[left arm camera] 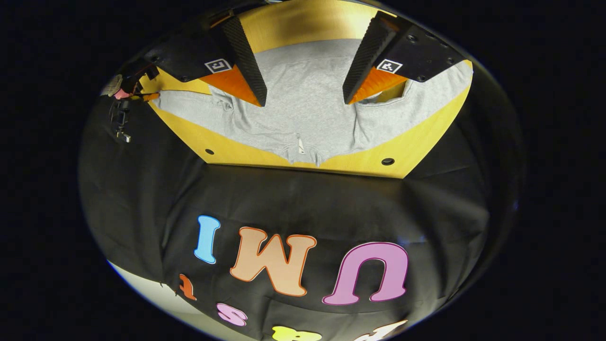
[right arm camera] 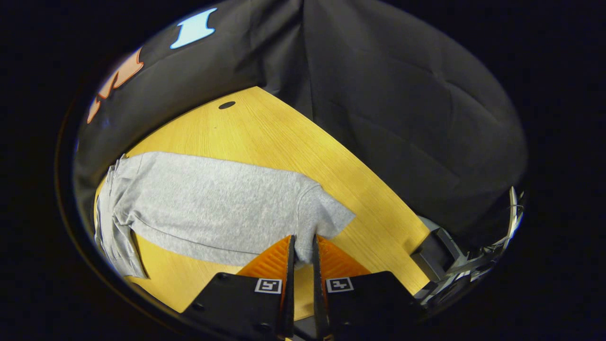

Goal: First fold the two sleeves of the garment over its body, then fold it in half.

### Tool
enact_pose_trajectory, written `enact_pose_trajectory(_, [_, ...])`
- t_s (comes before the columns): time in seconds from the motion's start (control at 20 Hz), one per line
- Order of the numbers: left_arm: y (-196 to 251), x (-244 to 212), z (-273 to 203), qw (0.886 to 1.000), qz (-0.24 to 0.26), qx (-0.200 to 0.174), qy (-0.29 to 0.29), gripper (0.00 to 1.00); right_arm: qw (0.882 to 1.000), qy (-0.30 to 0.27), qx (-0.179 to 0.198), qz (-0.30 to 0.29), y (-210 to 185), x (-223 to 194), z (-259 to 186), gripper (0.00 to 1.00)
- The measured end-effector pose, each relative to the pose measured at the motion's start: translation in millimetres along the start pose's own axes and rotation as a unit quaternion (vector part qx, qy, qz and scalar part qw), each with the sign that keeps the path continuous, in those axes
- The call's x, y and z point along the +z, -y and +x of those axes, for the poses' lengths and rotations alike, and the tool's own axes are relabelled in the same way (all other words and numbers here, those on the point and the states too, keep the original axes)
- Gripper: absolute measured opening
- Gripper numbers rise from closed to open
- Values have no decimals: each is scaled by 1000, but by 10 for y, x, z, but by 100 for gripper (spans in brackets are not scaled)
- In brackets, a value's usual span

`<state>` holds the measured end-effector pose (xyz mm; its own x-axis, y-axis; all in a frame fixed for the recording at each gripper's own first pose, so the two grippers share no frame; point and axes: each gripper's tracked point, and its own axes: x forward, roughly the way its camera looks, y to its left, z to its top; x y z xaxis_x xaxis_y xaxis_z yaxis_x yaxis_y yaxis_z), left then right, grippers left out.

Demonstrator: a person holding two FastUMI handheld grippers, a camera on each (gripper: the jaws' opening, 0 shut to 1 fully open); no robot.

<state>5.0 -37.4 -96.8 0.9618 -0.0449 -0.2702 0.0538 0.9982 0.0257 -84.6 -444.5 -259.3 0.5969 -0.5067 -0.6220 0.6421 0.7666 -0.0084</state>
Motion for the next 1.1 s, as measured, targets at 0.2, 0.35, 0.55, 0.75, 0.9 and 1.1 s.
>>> enact_pose_trajectory(0.2, [-70, 1, -41, 1000, 1, -3, 3, 94, 1000, 15, 9, 5, -183, 112, -122, 19])
enact_pose_trajectory(0.35, [-142, -2, -81, 1000, 2, -2, 4, 95, 999, 29, 18, 14, -363, 239, -236, 18])
enact_pose_trajectory(0.55, [-261, -9, -151, 1000, 1, -1, 8, 94, 997, 57, 42, 20, -725, 435, -430, 20])
enact_pose_trajectory(0.75, [-437, -5, -229, 1000, 2, 3, 12, 94, 994, 79, 77, 11, -1212, 629, -665, 18])
enact_pose_trajectory(0.9, [-577, -14, -286, 1000, 0, 6, 13, 94, 990, 97, 106, 1, -1654, 780, -848, 19])
enact_pose_trajectory(1.1, [-784, -64, -379, 1000, -3, 10, 14, 94, 981, 121, 150, 0, -2329, 975, -1121, 19])
